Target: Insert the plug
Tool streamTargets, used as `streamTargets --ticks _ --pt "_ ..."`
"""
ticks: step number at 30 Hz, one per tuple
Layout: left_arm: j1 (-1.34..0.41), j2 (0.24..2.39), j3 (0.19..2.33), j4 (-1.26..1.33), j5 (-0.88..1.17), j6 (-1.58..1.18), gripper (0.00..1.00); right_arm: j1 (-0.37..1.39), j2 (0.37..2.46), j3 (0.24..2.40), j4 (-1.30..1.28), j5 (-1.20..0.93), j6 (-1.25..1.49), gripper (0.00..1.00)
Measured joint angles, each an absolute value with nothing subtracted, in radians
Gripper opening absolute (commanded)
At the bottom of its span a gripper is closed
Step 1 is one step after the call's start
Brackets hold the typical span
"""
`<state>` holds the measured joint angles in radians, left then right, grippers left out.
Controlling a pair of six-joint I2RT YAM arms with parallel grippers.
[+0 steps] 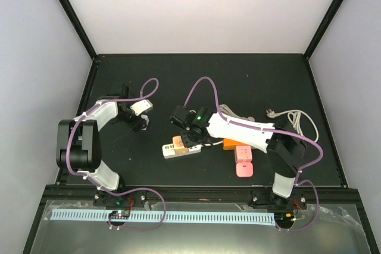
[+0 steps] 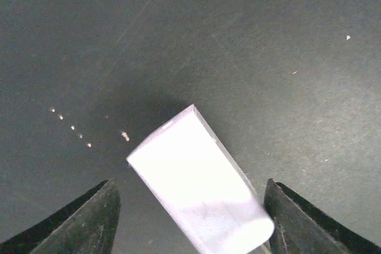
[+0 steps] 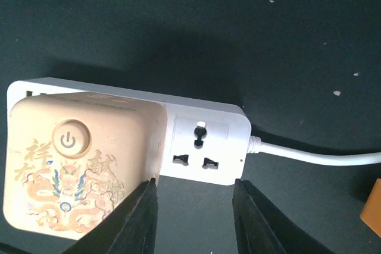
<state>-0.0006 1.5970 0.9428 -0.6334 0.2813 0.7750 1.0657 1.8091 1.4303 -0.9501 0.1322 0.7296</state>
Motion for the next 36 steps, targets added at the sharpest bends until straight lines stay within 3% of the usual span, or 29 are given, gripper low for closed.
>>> streamTargets --ticks 9,15,22,27,36 --pt "-0.001 1.597 0.945 -0.631 0.224 0.77 0.38 1.064 1.683 1.415 -0.897 0.152 0.678 0.53" --pt "0.0 1.629 0.985 -0.663 0.27 0.813 0.02 1.047 1.597 1.372 -0.848 0.137 0.629 0.64" --pt "-0.001 1.631 1.079 -0.817 0.43 0.993 0.02 0.962 1.436 1.236 -0.765 0.084 0.56 0.69" --pt "-0.021 1.469 1.138 -1.003 0.577 1.215 0.02 0.921 1.269 1.134 -0.638 0.018 0.476 0.78" --pt "-0.213 1.289 1.262 -1.295 0.728 1.449 0.02 0.934 1.173 0.99 -0.339 -0.18 0.198 0.76"
